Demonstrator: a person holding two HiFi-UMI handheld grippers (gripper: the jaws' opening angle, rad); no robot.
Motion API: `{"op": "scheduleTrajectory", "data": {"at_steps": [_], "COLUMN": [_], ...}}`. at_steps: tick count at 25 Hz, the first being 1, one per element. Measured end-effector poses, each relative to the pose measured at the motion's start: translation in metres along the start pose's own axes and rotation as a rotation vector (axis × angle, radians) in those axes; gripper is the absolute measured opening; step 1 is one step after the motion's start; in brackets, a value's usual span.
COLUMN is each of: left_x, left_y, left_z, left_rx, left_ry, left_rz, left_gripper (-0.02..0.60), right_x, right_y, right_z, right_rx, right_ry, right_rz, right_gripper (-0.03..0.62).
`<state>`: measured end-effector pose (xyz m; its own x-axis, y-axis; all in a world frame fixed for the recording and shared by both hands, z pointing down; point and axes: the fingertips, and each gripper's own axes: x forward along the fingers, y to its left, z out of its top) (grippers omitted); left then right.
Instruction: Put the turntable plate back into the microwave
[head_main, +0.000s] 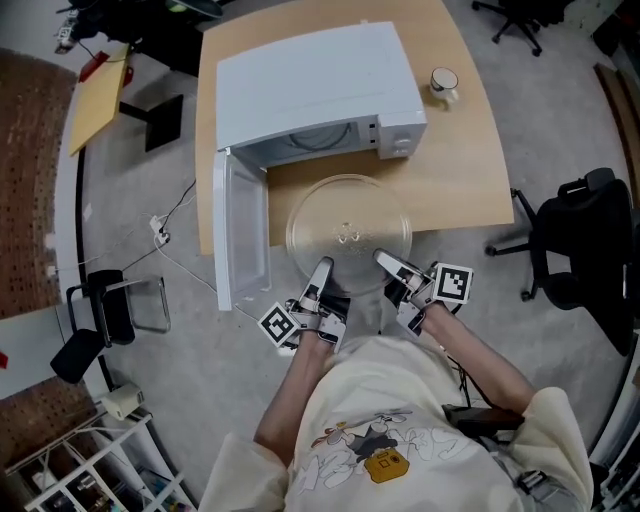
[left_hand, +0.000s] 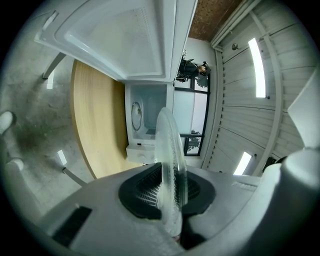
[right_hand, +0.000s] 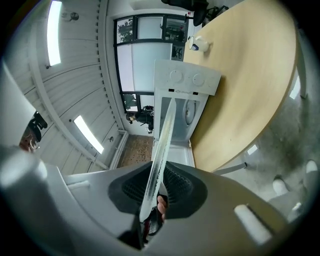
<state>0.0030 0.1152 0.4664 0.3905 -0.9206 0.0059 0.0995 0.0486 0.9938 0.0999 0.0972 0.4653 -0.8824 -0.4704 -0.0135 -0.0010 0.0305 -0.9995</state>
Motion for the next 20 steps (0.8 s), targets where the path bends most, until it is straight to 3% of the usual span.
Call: {"op": "scheduleTrajectory", "data": {"at_steps": [7, 14, 20], "left_x": [0.022, 0.049, 0.060], "left_y": [0.005, 0.005, 0.020], "left_z": [0.033, 0.059, 0.079], "left_rx": [0.020, 0.019, -0.023], "left_ry": [0.059, 0.156, 0.134], "left_rz": [0.059, 0.069, 0.091], "left_gripper": [0.031, 0.031, 0.031], "right_x": [0.034, 0.060, 0.080], "right_y": [-0.022, -0.037, -0.051], "right_z": [0.007, 0.017, 0.029], "right_rx": [0.007, -0.006, 0.010], "right_ry": [-0.001, -0.046, -0.009], "right_rz": [-0.082, -0.151, -0.165], "right_gripper": [0.070, 0.081, 0.080]}}
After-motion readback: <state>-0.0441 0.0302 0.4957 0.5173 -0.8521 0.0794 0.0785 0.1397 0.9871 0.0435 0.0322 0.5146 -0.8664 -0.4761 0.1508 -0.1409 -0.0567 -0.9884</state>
